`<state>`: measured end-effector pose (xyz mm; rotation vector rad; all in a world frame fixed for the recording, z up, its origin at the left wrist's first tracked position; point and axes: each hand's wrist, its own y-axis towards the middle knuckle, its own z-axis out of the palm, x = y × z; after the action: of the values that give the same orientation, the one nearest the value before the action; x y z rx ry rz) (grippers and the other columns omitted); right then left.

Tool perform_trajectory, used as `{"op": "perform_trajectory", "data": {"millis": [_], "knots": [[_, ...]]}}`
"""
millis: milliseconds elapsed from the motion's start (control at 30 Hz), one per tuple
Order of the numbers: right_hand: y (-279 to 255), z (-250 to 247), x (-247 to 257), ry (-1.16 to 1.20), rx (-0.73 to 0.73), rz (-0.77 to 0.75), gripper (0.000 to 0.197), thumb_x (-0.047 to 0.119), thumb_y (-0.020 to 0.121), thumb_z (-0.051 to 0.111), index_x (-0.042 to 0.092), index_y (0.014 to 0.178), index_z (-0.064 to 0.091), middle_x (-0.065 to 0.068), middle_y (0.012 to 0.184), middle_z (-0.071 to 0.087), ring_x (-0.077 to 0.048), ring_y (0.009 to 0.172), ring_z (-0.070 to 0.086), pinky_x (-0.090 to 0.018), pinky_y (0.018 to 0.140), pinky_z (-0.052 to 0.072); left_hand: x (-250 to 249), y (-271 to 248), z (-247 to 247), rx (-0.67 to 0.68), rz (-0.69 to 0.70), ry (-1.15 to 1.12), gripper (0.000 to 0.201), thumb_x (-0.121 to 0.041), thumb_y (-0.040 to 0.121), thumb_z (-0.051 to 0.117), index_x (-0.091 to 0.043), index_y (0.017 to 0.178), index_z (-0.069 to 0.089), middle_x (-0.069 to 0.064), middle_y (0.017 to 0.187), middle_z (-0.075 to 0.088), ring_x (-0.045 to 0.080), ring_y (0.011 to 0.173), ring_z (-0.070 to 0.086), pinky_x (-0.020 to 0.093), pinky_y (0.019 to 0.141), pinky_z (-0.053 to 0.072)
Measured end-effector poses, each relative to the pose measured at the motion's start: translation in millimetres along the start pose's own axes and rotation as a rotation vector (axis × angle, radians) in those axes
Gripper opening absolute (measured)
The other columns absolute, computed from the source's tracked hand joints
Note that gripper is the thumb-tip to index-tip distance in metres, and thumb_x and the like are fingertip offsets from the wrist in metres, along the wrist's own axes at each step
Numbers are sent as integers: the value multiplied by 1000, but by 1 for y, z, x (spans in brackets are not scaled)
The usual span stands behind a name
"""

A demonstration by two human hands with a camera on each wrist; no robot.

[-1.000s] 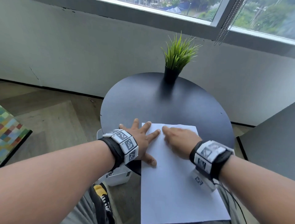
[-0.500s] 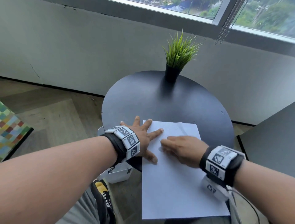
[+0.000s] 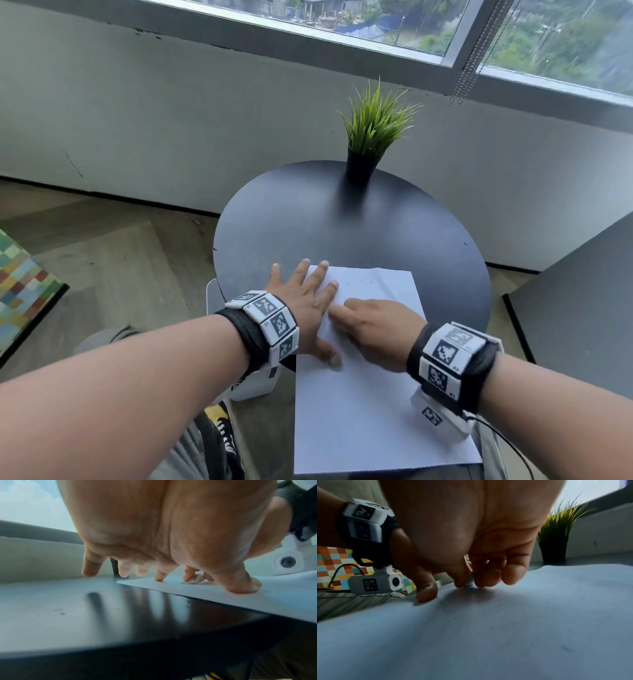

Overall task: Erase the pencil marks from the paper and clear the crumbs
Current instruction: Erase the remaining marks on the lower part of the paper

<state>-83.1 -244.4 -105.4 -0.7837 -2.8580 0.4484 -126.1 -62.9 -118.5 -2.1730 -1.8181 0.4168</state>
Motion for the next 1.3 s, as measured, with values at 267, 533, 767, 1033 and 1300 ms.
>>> {"op": "perform_trajectory", "data": {"millis": [267,533,767,1033,1300], "knots": [[7,-16,4,6,-2,89,19,20,93,42,21,112,38,-6,106,60,-33,97,59,-41,75,49,5,1,6,33,35,-25,134,-98,61,43,-23,157,-13,2,165,-21,28,152,-17,65,117,3],[6,-23,-49,130,8,461,12,26,100,28,17,92,28,-10,88,56,-31,76,50,-40,68,45,-1,-4,5,54,-19,-59,136,-102,56,38,-27,156,-16,-1,164,-24,26,151,-19,68,115,4],[6,-25,-56,660,-119,577,5,31,96,45,29,95,50,-9,76,64,-23,56,56,-32,59,49,-10,-21,-9,-92,-41,15,103,-91,71,41,-25,149,31,4,140,34,29,124,35,46,97,40],[3,-21,-51,434,-57,379,11,41,93,54,32,101,54,12,75,54,-15,74,52,-27,65,38,5,-15,-31,-34,130,-243,50,-59,89,59,-38,134,56,-4,128,55,20,125,49,30,96,39],[-11,-18,-33,266,-35,277,14,34,94,46,25,104,45,0,98,61,-26,90,51,-38,80,45,27,10,-15,-19,9,-72,116,-100,59,40,-43,153,5,-4,165,-8,27,152,-7,63,117,7]]}}
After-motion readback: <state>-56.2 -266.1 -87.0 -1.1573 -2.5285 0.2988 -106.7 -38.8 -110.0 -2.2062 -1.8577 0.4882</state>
